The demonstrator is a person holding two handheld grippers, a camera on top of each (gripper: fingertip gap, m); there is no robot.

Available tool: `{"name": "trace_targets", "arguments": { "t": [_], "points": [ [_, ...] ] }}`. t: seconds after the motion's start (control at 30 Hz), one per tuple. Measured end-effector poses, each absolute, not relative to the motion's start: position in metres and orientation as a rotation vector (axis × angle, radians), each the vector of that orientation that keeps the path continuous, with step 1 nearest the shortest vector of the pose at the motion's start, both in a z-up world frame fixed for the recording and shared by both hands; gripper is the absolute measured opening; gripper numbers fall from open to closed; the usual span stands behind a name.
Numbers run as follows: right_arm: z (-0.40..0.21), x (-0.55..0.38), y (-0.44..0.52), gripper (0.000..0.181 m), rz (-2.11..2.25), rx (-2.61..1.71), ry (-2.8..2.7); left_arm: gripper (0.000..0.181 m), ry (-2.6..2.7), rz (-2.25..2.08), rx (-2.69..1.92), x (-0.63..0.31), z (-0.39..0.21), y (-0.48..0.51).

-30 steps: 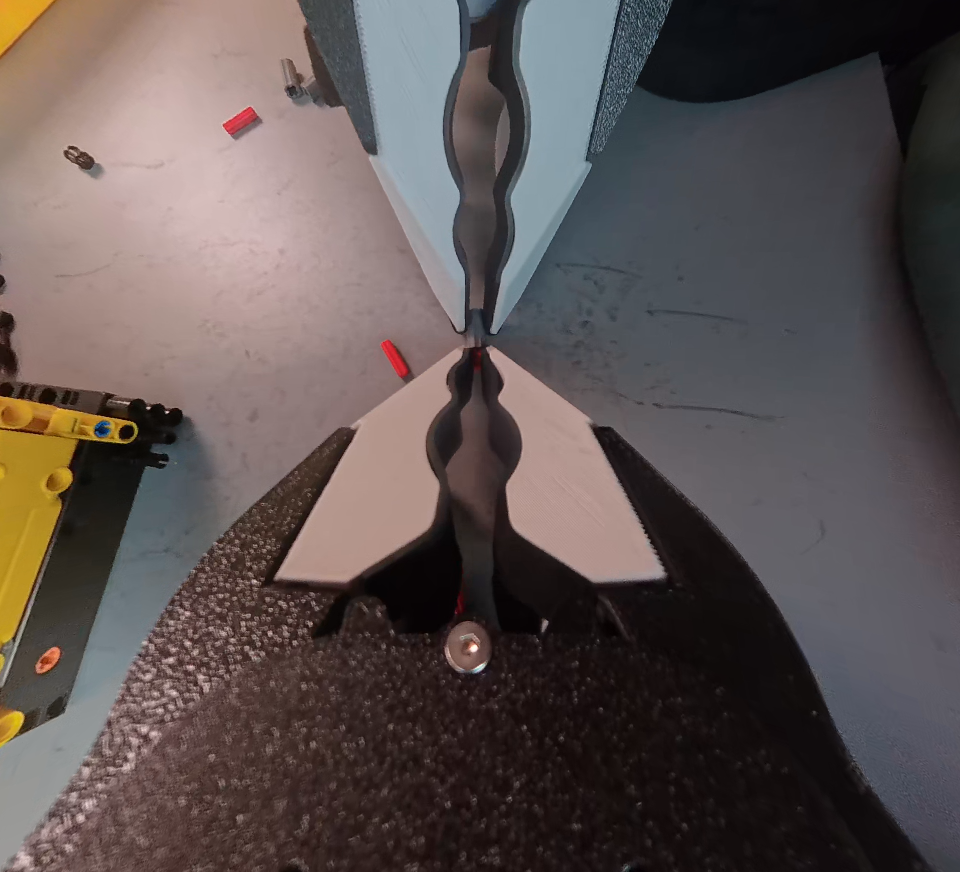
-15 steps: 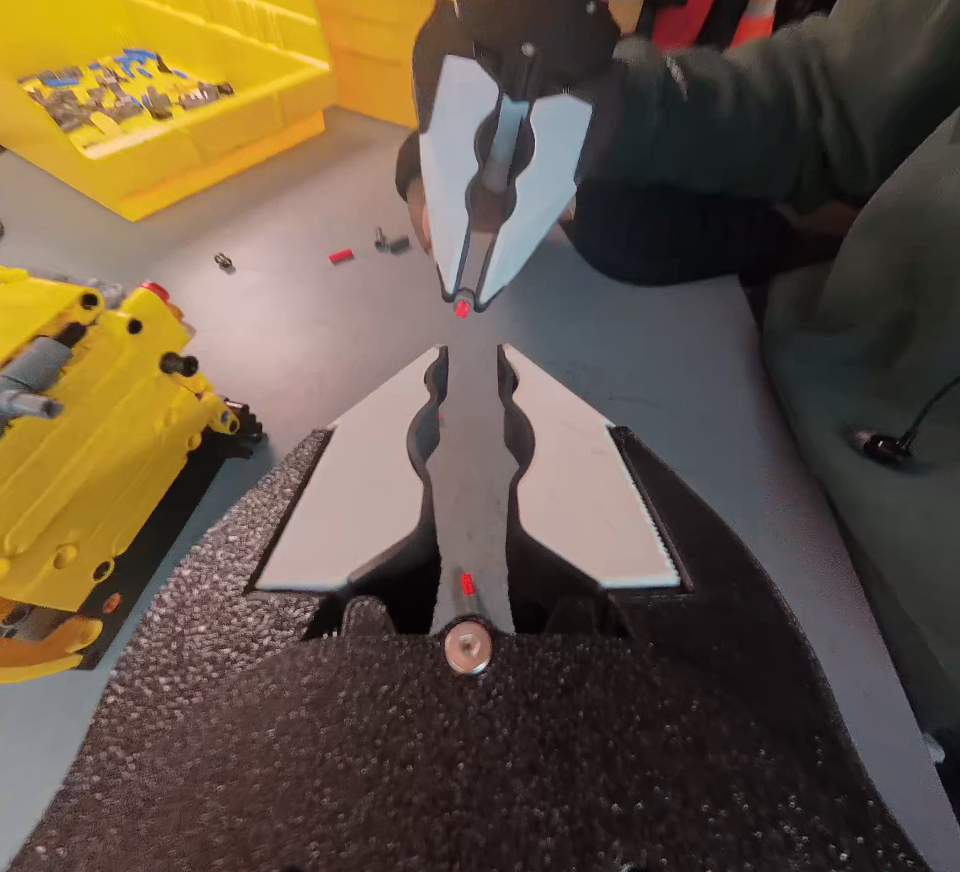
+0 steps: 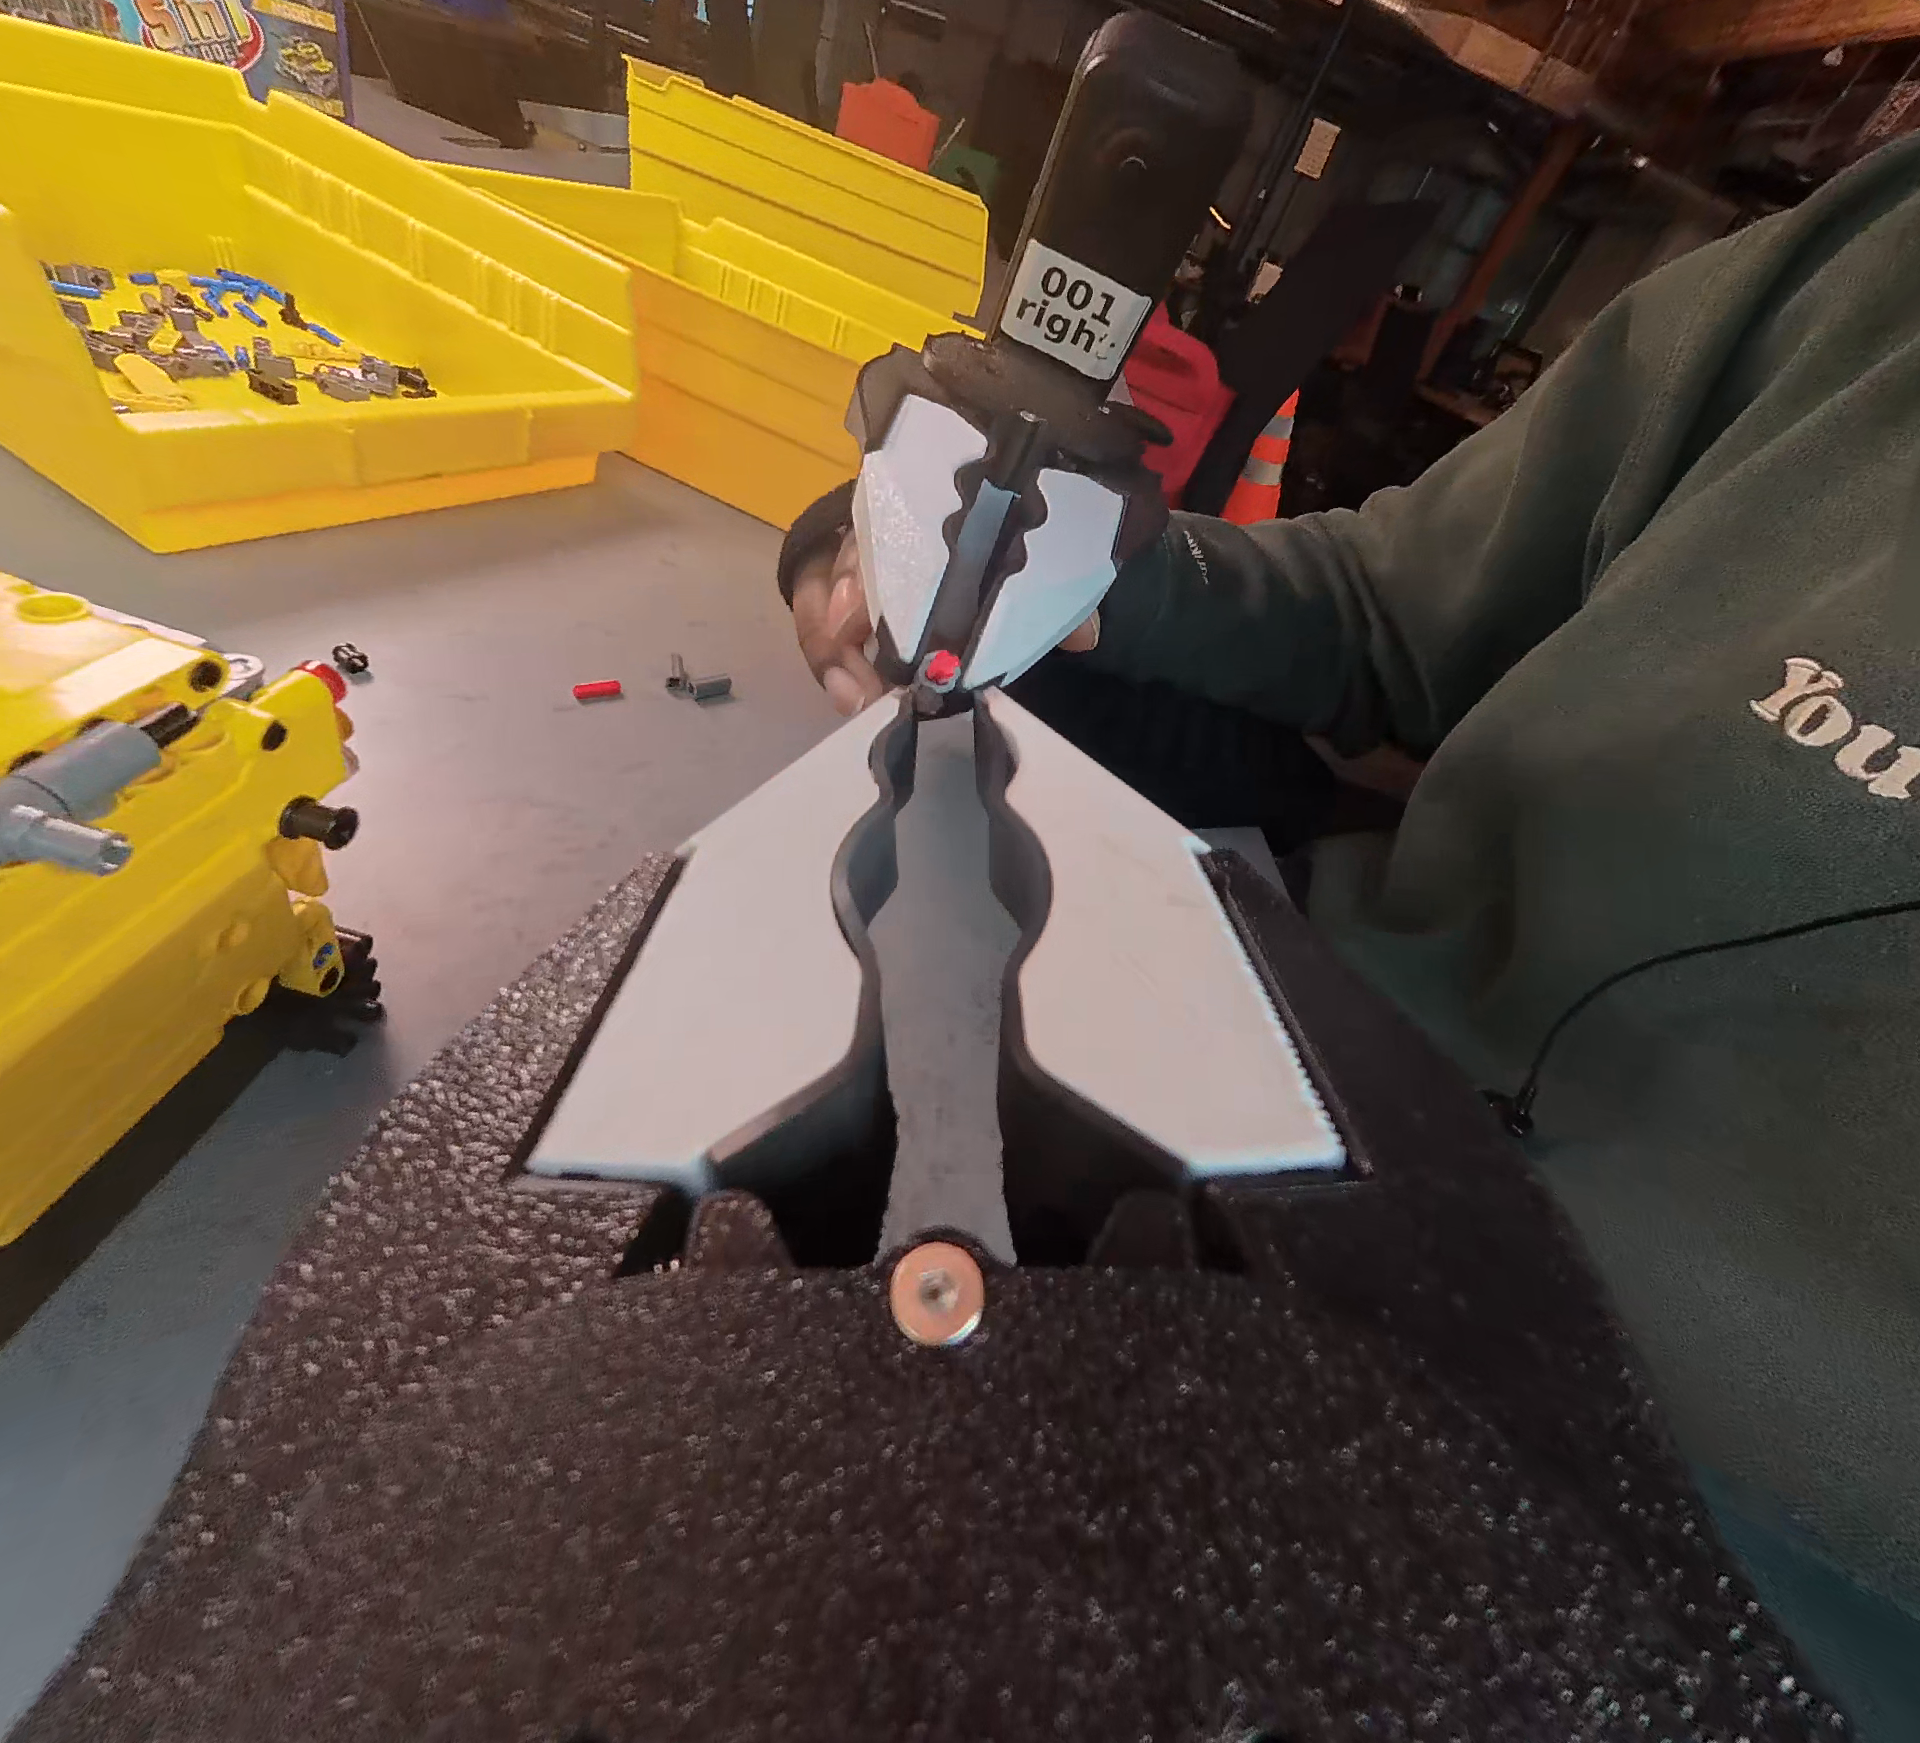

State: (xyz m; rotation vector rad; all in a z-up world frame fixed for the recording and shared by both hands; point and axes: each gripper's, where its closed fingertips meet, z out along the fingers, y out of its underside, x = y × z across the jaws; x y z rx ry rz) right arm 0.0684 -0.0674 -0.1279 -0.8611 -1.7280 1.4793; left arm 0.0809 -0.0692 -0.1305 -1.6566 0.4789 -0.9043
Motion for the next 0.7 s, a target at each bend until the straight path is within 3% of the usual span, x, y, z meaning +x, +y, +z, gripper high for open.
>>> {"name": "trace_targets", "arguments": {
  "t": [0.47,0.7],
  "points": [
    [-0.113,0.055,-0.060,0.006,1.365,-0.922,-1.566,0.006,0.354,-0.764,-1.561,0.065,-0.109,-0.059],
    [-0.110,0.048,-0.064,0.008,1.198,-0.882,-1.500,0.005,0.217,-0.985,-1.517,0.057,-0.102,-0.059]
  ]
}}
